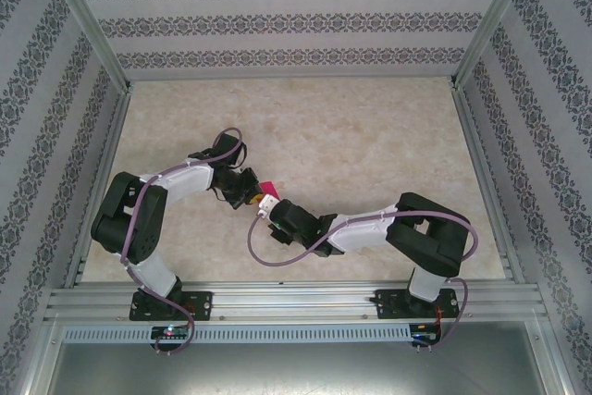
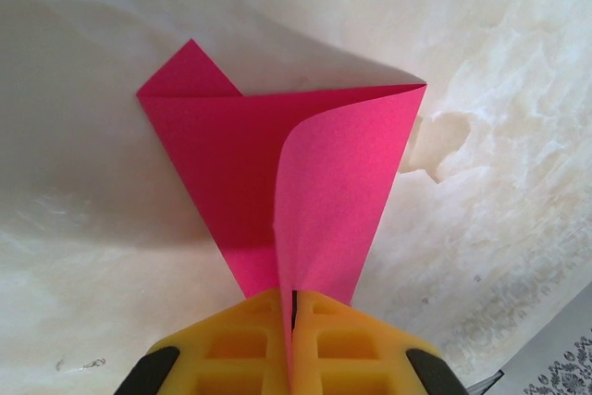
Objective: Fold a paper plane with a square sheet of paper (pick it up from the middle)
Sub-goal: Fold the wing for the fifth time at the center of the table.
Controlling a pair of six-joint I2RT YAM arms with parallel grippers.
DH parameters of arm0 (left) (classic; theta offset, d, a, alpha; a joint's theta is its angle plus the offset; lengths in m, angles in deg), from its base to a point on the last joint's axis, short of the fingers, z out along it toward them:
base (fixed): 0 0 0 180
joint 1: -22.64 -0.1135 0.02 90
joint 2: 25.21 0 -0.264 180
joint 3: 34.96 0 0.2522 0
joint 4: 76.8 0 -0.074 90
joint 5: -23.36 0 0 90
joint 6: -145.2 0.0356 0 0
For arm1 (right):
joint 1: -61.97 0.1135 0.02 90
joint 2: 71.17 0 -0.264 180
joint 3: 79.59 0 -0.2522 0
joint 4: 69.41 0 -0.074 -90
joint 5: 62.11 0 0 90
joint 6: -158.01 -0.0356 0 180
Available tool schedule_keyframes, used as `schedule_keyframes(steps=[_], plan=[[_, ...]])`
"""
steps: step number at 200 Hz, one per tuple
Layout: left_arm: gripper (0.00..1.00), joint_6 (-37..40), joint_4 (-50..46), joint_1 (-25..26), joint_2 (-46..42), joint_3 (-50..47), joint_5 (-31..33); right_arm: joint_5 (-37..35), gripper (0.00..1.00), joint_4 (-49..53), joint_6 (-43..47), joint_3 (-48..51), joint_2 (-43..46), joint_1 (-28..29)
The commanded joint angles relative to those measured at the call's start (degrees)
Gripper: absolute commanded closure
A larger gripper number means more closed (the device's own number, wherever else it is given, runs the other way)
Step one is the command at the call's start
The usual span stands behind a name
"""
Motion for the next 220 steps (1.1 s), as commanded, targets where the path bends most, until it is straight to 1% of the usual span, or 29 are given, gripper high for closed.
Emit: schedule_keyframes(steps=[1,36,58,72,88,99,109,114,123,134,145,156,171,183,193,220], plan=[[0.96,0.8,-1.3,-0.3,0.7,0.8,-1.0,-2.2,0.76,-0.1,0.6,-1.3,-0.8,0.6],[0.96,0.9,-1.3,-0.3,0.7,0.9,-1.2,-2.9,0.81,0.3,0.3,-1.6,-1.3,0.7],[0.95,1.0,-1.4,-0.3,0.6,0.8,-1.2,-2.9,0.86,0.1,-0.2,-1.5,-1.3,0.7],[0.95,1.2,-1.6,-0.3,0.6,0.9,-1.1,-2.7,0.94,0.7,-0.5,-1.8,-1.5,0.6],[0.88,1.7,-2.1,-0.4,-0.1,1.1,-0.6,-1.8,1.00,1.4,-1.8,-2.1,-1.8,0.5],[0.84,2.5,-3.2,-0.4,-1.2,1.4,0.5,-0.6,1.00,2.5,-4.3,-2.6,-1.7,0.0],[0.76,3.8,-4.7,-0.4,-2.4,1.9,2.5,1.7,1.00,3.7,-7.6,-3.1,-1.5,-1.1],[0.74,4.6,-5.7,-0.5,-3.0,2.3,3.6,3.7,1.00,4.2,-9.2,-3.2,-1.4,-1.8],[0.66,5.9,-7.2,-0.7,-4.5,2.6,5.8,7.1,1.00,4.1,-13.0,-3.1,-1.0,-3.2],[0.62,7.1,-8.9,-0.9,-6.6,2.8,8.5,11.7,1.00,2.7,-16.7,-2.6,-0.6,-4.8],[0.50,8.0,-10.5,-1.0,-9.0,2.8,11.7,15.5,1.00,1.6,-20.0,-2.2,-0.5,-6.2],[0.47,8.7,-11.8,-1.3,-11.5,2.6,14.9,19.4,1.00,0.7,-23.4,-2.1,-0.7,-7.6],[0.39,9.4,-13.1,-1.5,-14.4,2.2,18.5,24.0,1.00,-0.7,-27.7,-1.9,-1.1,-9.5],[0.39,9.8,-13.9,-1.6,-16.1,1.9,20.3,27.6,1.00,-2.7,-31.0,-1.5,-1.4,-11.0],[0.39,10.4,-13.9,-1.5,-16.6,1.6,20.2,30.3,1.00,-4.9,-33.5,-0.9,-1.8,-12.1],[0.46,11.1,-9.5,-1.6,-16.8,-1.1,14.9,35.8,1.00,-7.1,-38.3,-0.8,-3.5,-14.7]])
